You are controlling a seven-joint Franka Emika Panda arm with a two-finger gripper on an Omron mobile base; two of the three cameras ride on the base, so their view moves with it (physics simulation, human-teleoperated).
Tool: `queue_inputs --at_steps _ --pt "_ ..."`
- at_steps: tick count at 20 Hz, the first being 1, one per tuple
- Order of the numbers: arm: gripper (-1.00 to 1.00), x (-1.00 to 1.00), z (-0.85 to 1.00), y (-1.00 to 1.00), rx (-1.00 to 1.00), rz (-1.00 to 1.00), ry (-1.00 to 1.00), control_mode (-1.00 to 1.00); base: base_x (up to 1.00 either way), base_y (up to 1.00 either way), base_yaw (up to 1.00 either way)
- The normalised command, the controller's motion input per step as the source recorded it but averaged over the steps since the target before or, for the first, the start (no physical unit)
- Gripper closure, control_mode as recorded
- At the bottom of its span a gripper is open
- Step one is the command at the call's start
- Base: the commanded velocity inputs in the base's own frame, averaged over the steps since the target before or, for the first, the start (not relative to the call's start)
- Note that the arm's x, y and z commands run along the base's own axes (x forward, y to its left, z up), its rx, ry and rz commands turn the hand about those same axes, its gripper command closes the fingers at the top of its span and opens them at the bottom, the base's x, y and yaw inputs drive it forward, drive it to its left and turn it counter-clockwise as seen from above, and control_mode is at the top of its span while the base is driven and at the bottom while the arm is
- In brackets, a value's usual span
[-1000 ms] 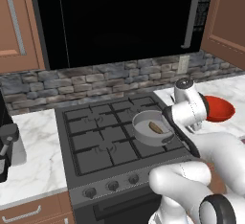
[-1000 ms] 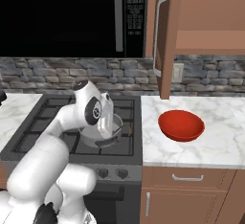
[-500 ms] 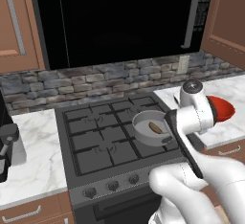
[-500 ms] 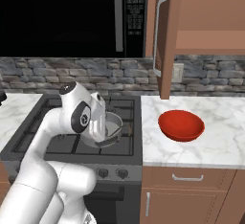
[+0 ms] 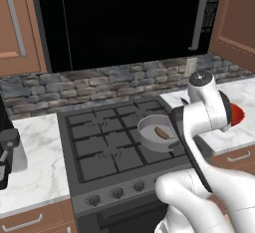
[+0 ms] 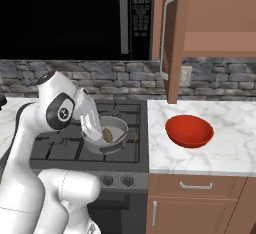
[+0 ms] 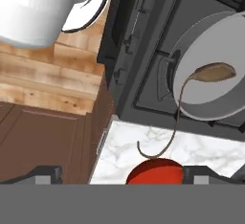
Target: Open the cabinet and move the ladle to the pot. Then close the cabinet.
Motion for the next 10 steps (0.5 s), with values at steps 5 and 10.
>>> queue_inputs --at_steps 5,10 --pt "-1.00 -0.39 0.77 0.09 -0.16 0.17 0.26 -1.00 0.00 0.00 0.00" --pt "-1.00 -0.55 0.44 0.09 -0.07 0.20 0.03 -1.00 0.00 0.00 0.00"
